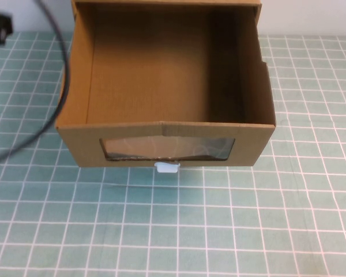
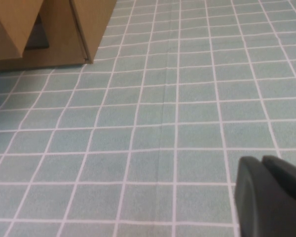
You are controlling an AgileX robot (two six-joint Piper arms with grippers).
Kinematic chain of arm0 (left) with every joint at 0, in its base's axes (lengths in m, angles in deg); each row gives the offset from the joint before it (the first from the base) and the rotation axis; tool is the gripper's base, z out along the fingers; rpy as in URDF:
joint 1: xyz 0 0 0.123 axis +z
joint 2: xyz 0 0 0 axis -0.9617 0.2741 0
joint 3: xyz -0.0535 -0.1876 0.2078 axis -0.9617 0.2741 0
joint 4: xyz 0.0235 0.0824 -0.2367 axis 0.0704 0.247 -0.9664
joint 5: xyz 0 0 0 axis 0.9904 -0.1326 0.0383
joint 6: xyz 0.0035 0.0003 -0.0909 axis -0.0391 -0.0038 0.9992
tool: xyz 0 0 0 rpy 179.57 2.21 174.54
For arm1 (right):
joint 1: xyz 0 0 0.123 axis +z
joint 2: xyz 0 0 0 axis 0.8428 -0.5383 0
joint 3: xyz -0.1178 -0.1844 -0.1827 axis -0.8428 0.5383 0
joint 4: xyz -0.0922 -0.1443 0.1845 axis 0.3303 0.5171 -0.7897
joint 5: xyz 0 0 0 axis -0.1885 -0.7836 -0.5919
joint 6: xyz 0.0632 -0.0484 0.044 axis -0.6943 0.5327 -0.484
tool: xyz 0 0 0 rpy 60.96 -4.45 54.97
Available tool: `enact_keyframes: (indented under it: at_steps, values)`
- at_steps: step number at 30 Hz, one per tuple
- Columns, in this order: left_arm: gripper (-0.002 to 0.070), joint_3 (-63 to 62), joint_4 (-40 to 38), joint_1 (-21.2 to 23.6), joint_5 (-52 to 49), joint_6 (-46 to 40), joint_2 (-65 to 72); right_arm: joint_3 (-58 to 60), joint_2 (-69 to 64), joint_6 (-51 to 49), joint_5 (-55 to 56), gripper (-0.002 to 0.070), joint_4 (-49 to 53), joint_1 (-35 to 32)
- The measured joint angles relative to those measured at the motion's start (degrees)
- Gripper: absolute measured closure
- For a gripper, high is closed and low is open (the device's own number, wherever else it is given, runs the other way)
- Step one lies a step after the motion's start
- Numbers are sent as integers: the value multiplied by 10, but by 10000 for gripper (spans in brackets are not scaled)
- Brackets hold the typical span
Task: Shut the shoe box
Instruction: Press the shoe box with left arm
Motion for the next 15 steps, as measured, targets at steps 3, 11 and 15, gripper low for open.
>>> enact_keyframes:
  at_steps: [3,11,15]
  values:
    - [680,-93,-37,0,-8,-51,80,0,0,0,0,689,0,0]
    - [680,-259,-50,-45,-7,-106,252,0,0,0,0,689,0,0]
    - [680,-301,-50,-68,8,-115,307,0,0,0,0,689,0,0]
